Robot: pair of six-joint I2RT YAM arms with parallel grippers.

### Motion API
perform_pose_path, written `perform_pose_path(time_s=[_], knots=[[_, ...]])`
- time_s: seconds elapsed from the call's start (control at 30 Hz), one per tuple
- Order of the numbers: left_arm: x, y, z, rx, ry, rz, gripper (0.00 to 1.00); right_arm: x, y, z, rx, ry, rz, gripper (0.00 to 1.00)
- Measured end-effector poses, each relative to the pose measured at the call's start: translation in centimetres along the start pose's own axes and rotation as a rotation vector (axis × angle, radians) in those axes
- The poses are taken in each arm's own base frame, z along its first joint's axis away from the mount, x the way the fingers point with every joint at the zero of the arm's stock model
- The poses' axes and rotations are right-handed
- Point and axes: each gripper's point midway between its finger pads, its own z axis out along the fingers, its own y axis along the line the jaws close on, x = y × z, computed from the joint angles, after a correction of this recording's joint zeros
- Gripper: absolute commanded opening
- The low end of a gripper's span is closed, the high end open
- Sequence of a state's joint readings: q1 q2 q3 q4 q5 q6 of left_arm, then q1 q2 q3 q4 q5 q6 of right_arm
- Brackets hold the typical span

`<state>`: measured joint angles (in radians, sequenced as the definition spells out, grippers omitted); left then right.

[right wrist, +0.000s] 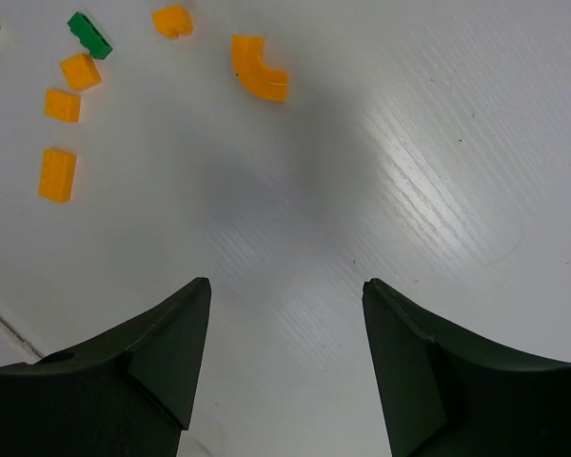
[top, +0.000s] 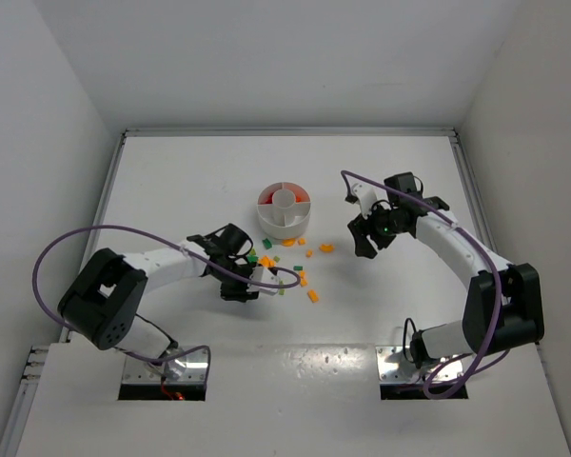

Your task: Sort the legos into containers by color

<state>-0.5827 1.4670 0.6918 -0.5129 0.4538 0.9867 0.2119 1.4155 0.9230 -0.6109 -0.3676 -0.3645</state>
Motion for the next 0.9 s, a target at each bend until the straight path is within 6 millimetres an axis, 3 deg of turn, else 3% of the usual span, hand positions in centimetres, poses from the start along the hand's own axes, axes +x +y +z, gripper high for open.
perform_pose_path(time_s=[0.4,0.5,0.67,0.9], knots=[[-1.3,-1.2,0.6,0.049,-0.036,0.026,0.47,0.1,-0.2,-0.1,0.002,0.002,0.007,0.65],[-1.3,-1.3,0.7,0.053,-0.039,0.024,0.42,0.2,-0.2,0.0,0.000,0.006,0.009,0.65],[-1.5,-1.1,0.8,0.052,-0.046,0.025,0.24,0.2,-0.2,0.1,-0.001,0.008,0.010,0.65],[-1.6,-0.8,0.6,0.043,-0.040,-0.005,0.17,0.2,-0.2,0.1,-0.001,0.008,0.010,0.64]])
